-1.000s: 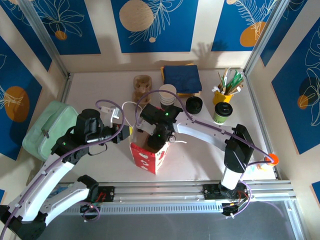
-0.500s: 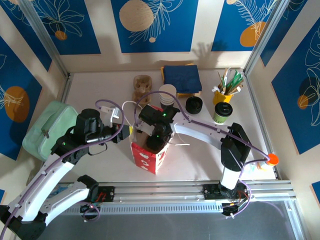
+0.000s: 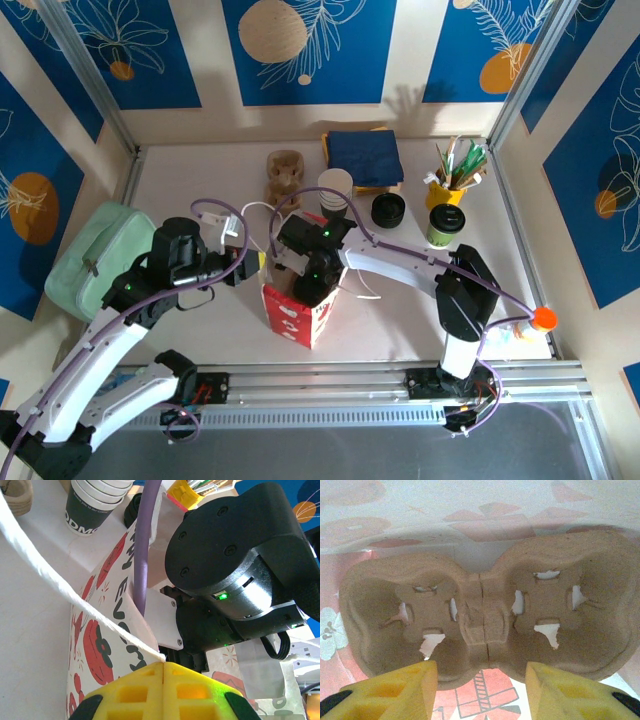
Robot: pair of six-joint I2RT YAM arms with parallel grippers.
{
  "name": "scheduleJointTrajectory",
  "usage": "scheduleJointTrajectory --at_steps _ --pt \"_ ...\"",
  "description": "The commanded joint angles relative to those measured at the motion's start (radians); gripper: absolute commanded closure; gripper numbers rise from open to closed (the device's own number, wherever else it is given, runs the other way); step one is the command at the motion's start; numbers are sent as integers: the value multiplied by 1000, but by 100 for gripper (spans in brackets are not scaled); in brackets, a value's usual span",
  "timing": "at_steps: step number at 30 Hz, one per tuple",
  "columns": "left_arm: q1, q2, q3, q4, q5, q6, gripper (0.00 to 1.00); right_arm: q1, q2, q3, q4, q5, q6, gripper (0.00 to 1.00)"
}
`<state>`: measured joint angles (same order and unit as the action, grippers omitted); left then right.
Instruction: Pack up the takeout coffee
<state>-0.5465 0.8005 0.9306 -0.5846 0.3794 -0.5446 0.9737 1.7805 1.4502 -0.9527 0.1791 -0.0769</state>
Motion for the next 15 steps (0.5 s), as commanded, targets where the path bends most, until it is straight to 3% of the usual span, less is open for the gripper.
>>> scheduleJointTrajectory --at_steps 1,8,15 --pt "-8 -4 19 11 1 -5 100 -3 11 -7 -4 -15 11 46" --pt "-9 -9 14 11 1 -9 100 -3 -16 11 -8 -8 13 33" --pt "-7 -9 15 10 3 -11 100 -1 -54 35 -29 -13 17 29"
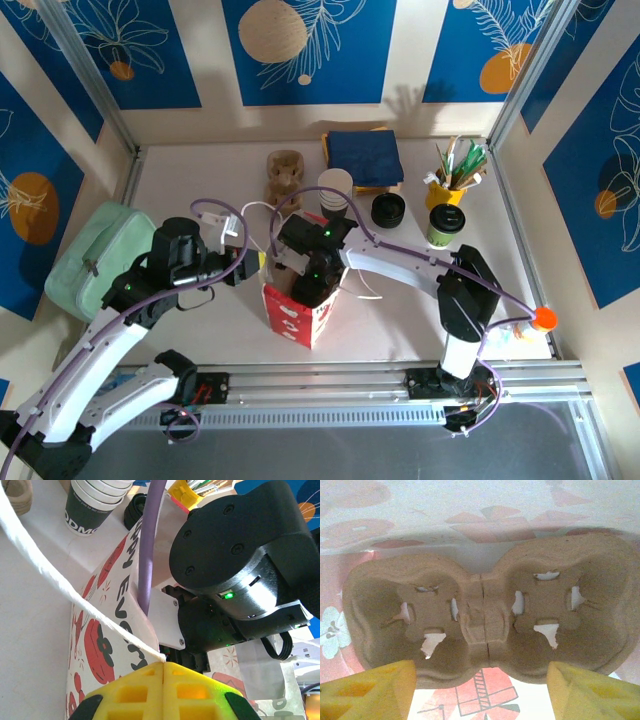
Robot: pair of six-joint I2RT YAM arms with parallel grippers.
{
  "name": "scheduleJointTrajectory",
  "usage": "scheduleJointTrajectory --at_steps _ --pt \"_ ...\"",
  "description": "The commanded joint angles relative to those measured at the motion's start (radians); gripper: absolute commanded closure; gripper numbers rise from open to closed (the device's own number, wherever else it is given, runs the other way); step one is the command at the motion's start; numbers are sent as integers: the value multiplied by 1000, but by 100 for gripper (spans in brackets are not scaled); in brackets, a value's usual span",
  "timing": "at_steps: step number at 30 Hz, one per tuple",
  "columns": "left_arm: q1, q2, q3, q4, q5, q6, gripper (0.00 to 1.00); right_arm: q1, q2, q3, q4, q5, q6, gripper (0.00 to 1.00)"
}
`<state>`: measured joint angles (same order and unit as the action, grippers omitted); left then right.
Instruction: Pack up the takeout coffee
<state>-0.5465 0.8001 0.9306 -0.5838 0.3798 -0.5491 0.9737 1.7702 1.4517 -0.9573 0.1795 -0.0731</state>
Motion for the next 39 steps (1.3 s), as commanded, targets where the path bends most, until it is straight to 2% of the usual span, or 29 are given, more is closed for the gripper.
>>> scheduleJointTrajectory --at_steps 1,15,28,34,39 --pt "-8 -9 16 10 2 -7 100 0 -46 36 -27 -10 15 29" --pt "-9 -10 6 24 25 -30 100 25 -133 63 -3 -15 50 30" --pt "-10 -10 4 24 -3 -54 100 42 -205 115 3 -44 84 32" --pt "-9 -12 1 25 -21 -55 100 26 -261 254 -57 33 210 27" --pt "-10 -10 -3 36 -28 -60 100 13 -294 377 -153 127 425 21"
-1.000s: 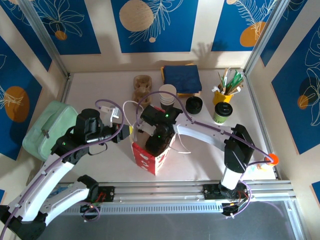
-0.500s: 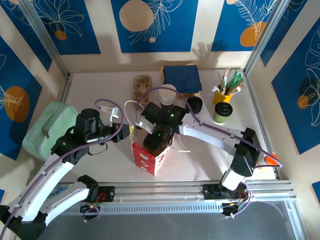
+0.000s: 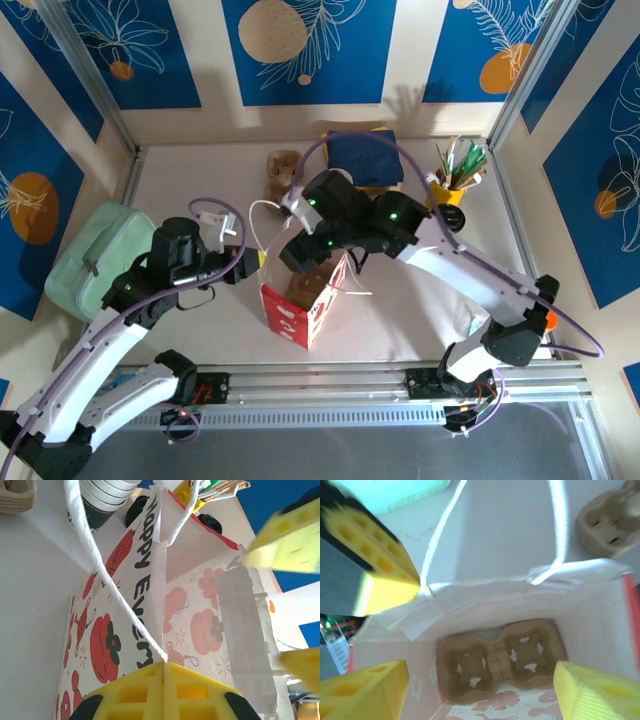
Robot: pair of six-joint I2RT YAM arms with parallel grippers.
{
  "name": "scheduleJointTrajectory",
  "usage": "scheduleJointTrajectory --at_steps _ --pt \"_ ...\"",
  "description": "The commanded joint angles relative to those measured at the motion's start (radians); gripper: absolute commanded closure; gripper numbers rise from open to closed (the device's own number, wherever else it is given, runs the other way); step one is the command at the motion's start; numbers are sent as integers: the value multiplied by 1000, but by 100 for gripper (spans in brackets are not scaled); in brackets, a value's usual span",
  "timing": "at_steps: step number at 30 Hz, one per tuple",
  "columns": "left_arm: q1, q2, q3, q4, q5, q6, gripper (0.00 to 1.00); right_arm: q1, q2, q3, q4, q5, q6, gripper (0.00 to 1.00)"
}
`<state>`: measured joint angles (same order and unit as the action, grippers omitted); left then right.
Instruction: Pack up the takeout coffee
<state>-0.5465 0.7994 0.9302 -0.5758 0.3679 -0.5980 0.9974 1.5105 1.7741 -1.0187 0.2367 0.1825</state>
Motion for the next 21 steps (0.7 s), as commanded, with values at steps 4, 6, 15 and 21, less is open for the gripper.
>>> scheduleJointTrajectory --at_steps 4,6,15,21 --pt "-10 -6 0 34 -21 -12 86 -27 -93 53 -134 117 400 18" --pt "-9 -5 7 33 -29 -6 73 -44 -120 35 -172 143 542 19" --pt "-9 -17 99 -37 -98 78 48 -74 -155 -68 -277 93 925 19" --pt "-8 -42 118 -62 -132 109 44 -102 -79 -48 -340 95 958 24"
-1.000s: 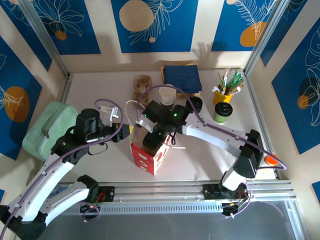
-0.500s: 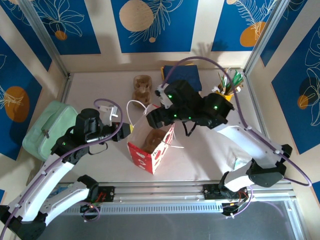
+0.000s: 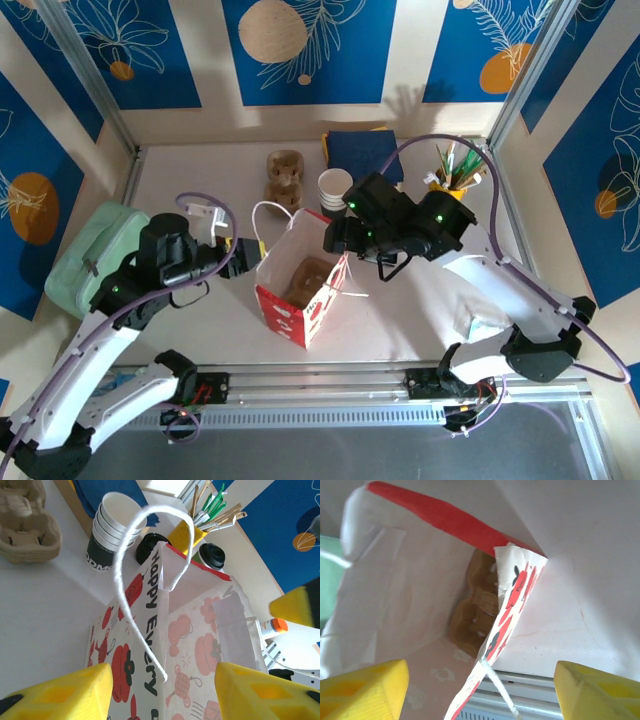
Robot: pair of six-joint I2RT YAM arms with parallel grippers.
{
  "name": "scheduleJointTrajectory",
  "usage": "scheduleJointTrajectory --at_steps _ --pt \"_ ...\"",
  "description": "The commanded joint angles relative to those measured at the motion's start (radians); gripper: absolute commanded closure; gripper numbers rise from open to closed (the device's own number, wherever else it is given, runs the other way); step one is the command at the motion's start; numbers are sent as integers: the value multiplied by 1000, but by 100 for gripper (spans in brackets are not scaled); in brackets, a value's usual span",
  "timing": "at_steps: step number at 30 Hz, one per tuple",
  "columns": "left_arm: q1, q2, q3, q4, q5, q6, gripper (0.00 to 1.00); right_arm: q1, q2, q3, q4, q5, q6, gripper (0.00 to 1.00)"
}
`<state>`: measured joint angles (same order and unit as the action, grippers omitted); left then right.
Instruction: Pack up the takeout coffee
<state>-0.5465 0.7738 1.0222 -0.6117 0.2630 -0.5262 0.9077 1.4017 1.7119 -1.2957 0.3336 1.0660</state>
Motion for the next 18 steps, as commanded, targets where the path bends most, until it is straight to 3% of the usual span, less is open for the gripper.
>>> scheduleJointTrajectory --at_steps 1,11,18 --pt "-8 -21 24 -27 -25 37 43 -18 46 20 -70 -5 73 24" --pt "-8 -42 9 -56 -56 45 42 -46 131 9 -34 -93 41 41" --pt "-8 -47 7 -62 -62 49 41 -69 109 -49 51 -155 37 64"
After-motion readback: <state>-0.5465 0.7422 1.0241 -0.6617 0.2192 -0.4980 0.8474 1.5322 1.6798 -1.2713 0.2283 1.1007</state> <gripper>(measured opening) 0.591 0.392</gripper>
